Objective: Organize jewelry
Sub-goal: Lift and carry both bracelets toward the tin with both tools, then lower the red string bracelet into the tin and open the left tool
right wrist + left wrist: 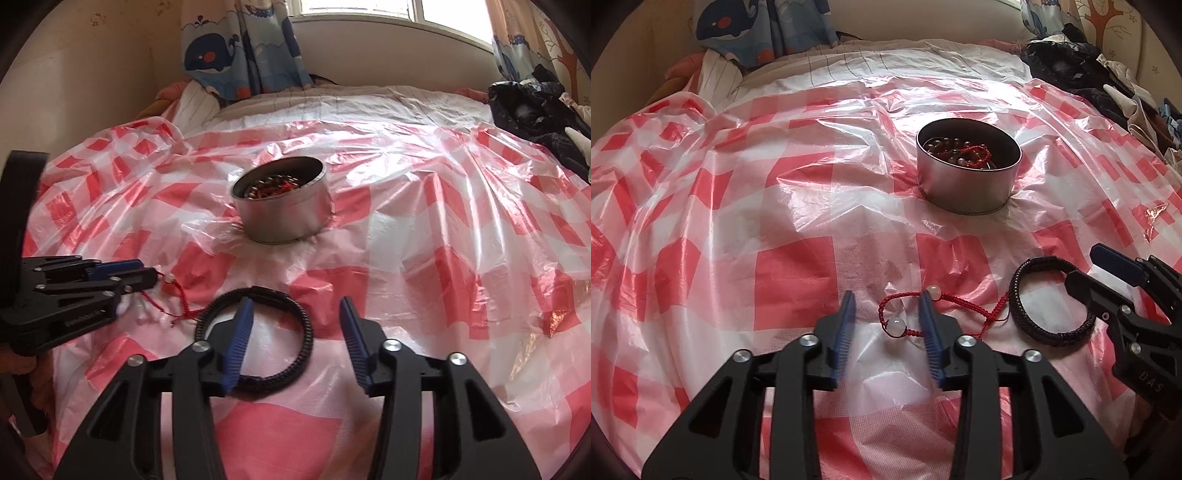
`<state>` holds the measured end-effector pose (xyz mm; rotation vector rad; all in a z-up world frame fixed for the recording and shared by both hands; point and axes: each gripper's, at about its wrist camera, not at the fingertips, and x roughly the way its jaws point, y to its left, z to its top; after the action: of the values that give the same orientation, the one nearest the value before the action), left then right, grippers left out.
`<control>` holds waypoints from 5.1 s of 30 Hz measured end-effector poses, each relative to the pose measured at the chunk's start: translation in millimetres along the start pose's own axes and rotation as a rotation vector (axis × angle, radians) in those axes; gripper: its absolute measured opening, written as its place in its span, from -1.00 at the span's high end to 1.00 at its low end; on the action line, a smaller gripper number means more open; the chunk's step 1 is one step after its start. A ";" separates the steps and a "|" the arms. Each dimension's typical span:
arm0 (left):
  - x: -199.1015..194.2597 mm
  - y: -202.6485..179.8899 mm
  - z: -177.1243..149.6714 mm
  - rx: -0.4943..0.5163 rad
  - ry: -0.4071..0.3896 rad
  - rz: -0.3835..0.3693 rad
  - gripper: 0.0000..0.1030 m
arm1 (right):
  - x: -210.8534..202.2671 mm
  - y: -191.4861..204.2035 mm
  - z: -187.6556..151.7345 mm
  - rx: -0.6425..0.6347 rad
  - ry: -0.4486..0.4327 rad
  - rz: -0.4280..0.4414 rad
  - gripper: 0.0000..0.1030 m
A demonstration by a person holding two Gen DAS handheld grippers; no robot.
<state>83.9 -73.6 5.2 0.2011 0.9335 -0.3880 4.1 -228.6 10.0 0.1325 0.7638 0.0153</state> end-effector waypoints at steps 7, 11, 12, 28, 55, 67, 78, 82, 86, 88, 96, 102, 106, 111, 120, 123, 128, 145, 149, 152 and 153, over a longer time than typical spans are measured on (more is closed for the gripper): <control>7.9 -11.0 -3.6 0.064 0.025 0.047 -0.21 | 7.8 12.8 -1.2 -0.065 0.039 -0.001 -0.34; 7.3 -16.8 -4.1 0.106 0.033 0.028 0.56 | 15.7 3.6 -2.0 -0.015 0.080 0.015 0.25; 6.0 -19.2 -4.0 0.122 0.032 0.021 0.80 | 19.5 1.5 -3.1 -0.004 0.102 0.019 0.55; -17.3 -9.0 5.4 0.046 -0.081 -0.025 0.83 | -1.1 -4.1 2.0 0.032 -0.012 0.031 0.81; -8.3 3.6 3.8 -0.022 -0.052 -0.010 0.83 | -6.7 -9.0 5.0 0.060 -0.040 0.039 0.81; 7.4 8.3 -2.2 -0.028 0.010 0.059 0.25 | 9.4 -6.8 3.3 0.049 0.048 0.021 0.29; -3.1 -4.6 -0.3 0.034 -0.036 0.015 0.83 | 12.1 -1.5 -1.4 0.013 0.066 0.006 0.80; -10.4 -5.1 2.3 0.027 -0.073 0.014 0.83 | 0.6 -4.8 3.2 0.036 0.001 0.024 0.80; -15.5 -5.5 4.5 0.028 -0.096 0.014 0.83 | -4.2 -9.4 5.6 0.065 -0.031 0.034 0.80; -16.1 -6.8 5.5 0.034 -0.099 0.016 0.83 | -4.8 -11.3 6.6 0.076 -0.039 0.039 0.80; -18.0 -6.5 6.2 0.034 -0.109 0.017 0.83 | -6.1 -10.5 7.2 0.079 -0.054 0.043 0.80; -21.1 -2.9 7.6 0.017 -0.122 0.024 0.83 | -10.0 -12.6 7.7 0.093 -0.082 0.047 0.80; -22.5 -4.1 8.7 0.018 -0.127 0.023 0.83 | -13.2 -13.8 7.9 0.099 -0.101 0.053 0.80; -23.4 -5.6 9.3 0.020 -0.131 0.023 0.83 | -14.4 -15.3 8.9 0.107 -0.114 0.058 0.80; -25.7 -8.6 10.4 0.024 -0.143 0.020 0.83 | -16.7 -14.5 10.8 0.113 -0.130 0.063 0.80; -30.4 -8.7 12.8 0.012 -0.165 -0.003 0.83 | -17.5 -15.5 12.2 0.122 -0.141 0.068 0.80; -42.6 -2.7 24.7 -0.053 -0.216 -0.116 0.83 | -16.1 -18.9 19.0 0.157 -0.161 0.087 0.80; -36.4 -13.2 78.8 -0.100 -0.263 -0.221 0.83 | -6.5 -40.4 55.4 0.228 -0.196 0.054 0.80; -29.7 -12.6 90.6 -0.113 -0.269 -0.229 0.83 | -2.4 -43.5 61.4 0.232 -0.200 0.049 0.79; -25.3 -13.3 97.1 -0.117 -0.273 -0.235 0.83 | 0.7 -44.0 65.6 0.231 -0.202 0.047 0.79; -24.1 -13.9 99.0 -0.117 -0.275 -0.236 0.83 | 2.0 -44.0 67.2 0.229 -0.202 0.047 0.78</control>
<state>138.7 -113.5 82.5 -0.0704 0.7071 -0.5614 50.4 -279.7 51.1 0.3646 0.5588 -0.0406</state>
